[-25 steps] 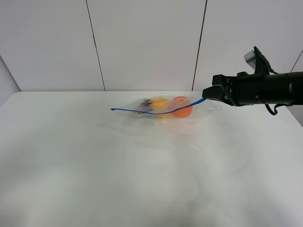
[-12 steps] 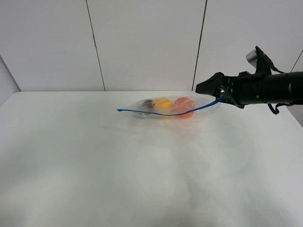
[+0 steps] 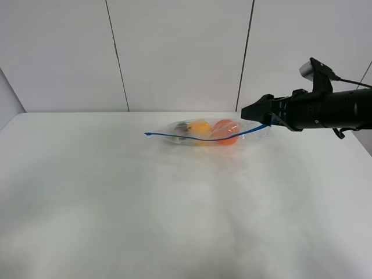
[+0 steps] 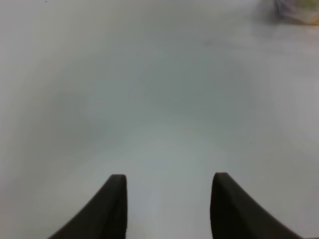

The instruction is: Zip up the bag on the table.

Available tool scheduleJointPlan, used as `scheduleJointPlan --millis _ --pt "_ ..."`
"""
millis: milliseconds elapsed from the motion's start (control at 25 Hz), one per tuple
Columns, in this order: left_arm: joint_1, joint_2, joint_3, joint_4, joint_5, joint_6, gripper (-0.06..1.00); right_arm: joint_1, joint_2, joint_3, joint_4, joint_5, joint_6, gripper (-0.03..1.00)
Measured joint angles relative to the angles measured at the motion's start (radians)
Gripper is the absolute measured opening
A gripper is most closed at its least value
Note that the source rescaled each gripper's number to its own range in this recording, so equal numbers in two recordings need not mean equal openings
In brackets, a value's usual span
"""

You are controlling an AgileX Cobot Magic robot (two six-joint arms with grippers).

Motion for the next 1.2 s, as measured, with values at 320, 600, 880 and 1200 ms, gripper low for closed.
scheduleJointPlan --millis 320,600,880,1200 --pt "0.0 0.0 0.0 0.0 0.0 0.0 0.69 0.0 0.0 0.0 -0.24 -0.111 -0.075 1.0" --pt "0.0 0.0 0.0 0.0 0.0 0.0 0.69 0.0 0.0 0.0 -0.418 -0.298 -0.011 1.0" --pt "0.0 0.0 0.0 0.0 0.0 0.0 0.69 -0.003 0.0 0.0 -0.438 -0.466 0.215 1.0" --pt "0.0 0.0 0.0 0.0 0.0 0.0 0.69 -0.092 0.0 0.0 -0.452 -0.486 0.269 1.0"
